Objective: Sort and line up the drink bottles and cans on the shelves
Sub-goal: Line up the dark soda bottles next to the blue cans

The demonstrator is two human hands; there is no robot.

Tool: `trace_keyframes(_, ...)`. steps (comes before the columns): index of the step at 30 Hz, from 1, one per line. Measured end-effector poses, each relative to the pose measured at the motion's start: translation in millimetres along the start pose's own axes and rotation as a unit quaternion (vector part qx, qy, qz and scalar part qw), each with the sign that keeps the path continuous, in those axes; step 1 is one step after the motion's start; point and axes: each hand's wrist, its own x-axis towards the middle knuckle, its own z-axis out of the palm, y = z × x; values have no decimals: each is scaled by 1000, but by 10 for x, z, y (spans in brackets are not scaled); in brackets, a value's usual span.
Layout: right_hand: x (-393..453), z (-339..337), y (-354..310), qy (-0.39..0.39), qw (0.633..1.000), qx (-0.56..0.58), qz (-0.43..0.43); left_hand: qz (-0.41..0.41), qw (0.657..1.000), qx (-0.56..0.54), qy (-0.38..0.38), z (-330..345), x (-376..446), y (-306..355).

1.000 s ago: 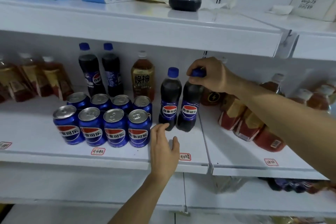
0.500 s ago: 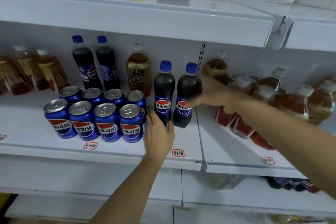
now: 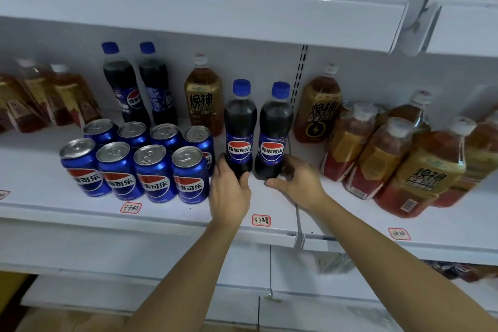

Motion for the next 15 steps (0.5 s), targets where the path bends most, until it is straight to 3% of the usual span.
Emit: trace_keyframes(15, 22, 54, 41, 12, 1000, -9, -26, 2, 1000, 9, -8, -24, -2, 17)
